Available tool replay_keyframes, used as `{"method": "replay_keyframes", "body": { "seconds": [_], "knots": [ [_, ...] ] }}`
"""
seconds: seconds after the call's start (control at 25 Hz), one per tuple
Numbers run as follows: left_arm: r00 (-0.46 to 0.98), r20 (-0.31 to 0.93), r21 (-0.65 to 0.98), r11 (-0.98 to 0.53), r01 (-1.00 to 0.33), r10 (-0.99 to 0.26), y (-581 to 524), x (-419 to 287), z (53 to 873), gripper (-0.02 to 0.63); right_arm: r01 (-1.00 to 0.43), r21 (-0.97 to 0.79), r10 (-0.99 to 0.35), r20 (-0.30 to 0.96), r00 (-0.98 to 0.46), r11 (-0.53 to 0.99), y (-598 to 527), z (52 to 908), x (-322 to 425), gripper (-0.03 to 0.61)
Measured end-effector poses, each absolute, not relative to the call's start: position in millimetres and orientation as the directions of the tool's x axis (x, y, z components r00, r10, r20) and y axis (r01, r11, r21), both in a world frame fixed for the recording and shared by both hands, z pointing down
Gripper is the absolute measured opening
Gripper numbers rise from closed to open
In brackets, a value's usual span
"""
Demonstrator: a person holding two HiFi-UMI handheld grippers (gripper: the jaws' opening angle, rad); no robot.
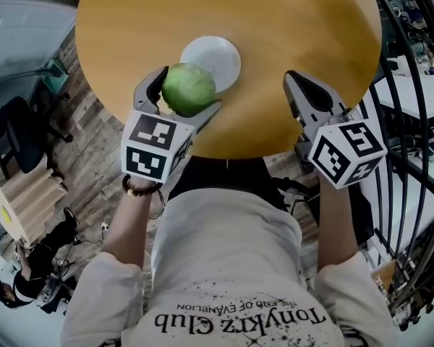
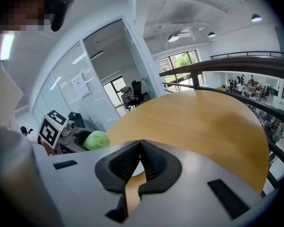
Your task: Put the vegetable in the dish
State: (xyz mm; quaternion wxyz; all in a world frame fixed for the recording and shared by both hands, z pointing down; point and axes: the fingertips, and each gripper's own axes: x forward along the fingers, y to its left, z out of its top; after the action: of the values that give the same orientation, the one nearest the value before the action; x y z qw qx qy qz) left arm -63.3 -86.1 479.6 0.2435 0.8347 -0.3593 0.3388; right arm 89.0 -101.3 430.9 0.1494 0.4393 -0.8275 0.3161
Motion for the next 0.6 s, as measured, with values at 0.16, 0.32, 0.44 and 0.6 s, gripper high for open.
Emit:
{"method": "replay_keyframes", "body": {
  "seconds": [0.16,0.32,0.44,0.6],
  "knots": [
    [0.509,0.751,0.163,-0.628,-0.761,-0.421,-87.4,-64.0,488.6,0.497,-0.822,-0.403,-0.630,0.530,-0.568,0.403,-100.9,439.4,88.1,0.023],
    [0.505,0.760,0.163,-0.633,-0.757,-0.408,-94.4,-60.8,500.2,0.497,-0.821,-0.411,-0.626,0.532,-0.570,0.397,-105.6,447.1,88.5,0.023],
    [0.505,0.767,0.166,-0.639,-0.752,-0.395,-97.3,-51.5,506.9,0.497,-0.822,-0.416,-0.626,0.536,-0.567,0.388,-104.9,448.9,94.7,0.023],
    [0.501,0.779,0.170,-0.643,-0.747,-0.376,-105.8,-45.7,526.7,0.497,-0.825,-0.423,-0.621,0.545,-0.563,0.376,-106.5,459.7,96.3,0.023]
  ]
}}
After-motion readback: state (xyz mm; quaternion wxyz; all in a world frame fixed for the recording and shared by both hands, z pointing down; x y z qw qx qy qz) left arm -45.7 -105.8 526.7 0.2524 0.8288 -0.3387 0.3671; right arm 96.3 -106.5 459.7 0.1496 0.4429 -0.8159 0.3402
